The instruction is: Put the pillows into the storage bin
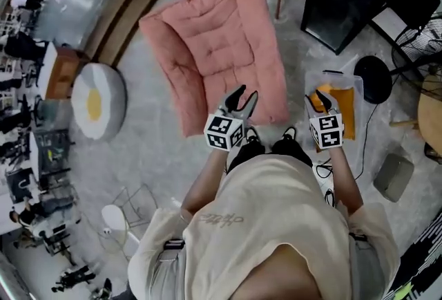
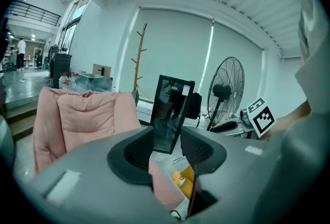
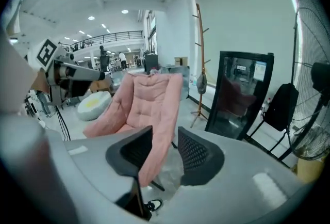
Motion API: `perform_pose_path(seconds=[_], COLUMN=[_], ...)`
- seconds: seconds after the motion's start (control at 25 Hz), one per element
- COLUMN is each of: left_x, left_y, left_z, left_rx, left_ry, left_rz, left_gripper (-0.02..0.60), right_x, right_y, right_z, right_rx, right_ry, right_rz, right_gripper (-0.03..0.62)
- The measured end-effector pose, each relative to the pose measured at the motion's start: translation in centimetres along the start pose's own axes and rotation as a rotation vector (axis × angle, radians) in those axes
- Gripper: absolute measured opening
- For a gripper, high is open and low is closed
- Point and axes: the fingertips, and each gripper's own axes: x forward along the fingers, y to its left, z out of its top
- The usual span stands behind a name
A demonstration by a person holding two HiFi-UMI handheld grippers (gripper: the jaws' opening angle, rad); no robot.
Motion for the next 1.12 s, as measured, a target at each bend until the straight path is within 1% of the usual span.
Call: perform_pose_path(seconds=[0.04,0.12,0.2,0.28,0.36,0.44,0.48,0.56,0.6,0.68,0.84,1.12], left_x=[-1.0,-3.0,-4.7,-6.1,-7.0,-7.6,-7.9,-8.7,-9.0,-9.5,-10.1,-10.5], left_y=[0.5,1.4,2.2,2.5,2.5,2.3,2.3,2.4,2.5,2.6,2.7,4.1], left_z=[0.5,1.5,2.3,3.0,3.5,4.1,4.5,5.6,6.3,7.4,9.4,13.5], left_rx=[0.002,0.010,0.031,0.084,0.149,0.171,0.160,0.117,0.099,0.093,0.122,0.135], left_ry=[-0.018,-0.053,-0.079,-0.086,-0.081,-0.090,-0.105,-0.149,-0.171,-0.201,-0.220,-0.256], left_rz=[0.011,0.034,0.058,0.079,0.094,0.102,0.103,0.100,0.096,0.087,0.069,0.091], left_gripper=[0.179,0.171,0.160,0.162,0.163,0.145,0.127,0.052,0.031,0.017,0.015,0.015], right_x=[-0.1,-0.4,-0.8,-1.1,-1.5,-2.1,-2.5,-3.5,-4.0,-5.0,-6.7,-8.4], right_y=[0.8,2.4,3.7,4.9,5.8,6.4,6.8,7.4,7.7,8.2,9.0,9.5], right_z=[1.1,3.2,5.1,6.8,8.5,10.3,11.1,12.8,13.7,15.3,18.1,22.1], right_rx=[0.000,-0.001,-0.013,-0.017,0.003,0.023,0.030,0.035,0.032,0.016,-0.034,-0.071], right_ry=[-0.023,-0.072,-0.116,-0.150,-0.184,-0.223,-0.241,-0.276,-0.293,-0.323,-0.380,-0.496], right_rz=[0.007,0.018,0.027,0.038,0.062,0.087,0.098,0.115,0.121,0.125,0.106,0.054], right_gripper=[0.147,0.093,0.065,0.026,0.003,0.002,0.002,0.002,0.002,0.002,0.002,0.001])
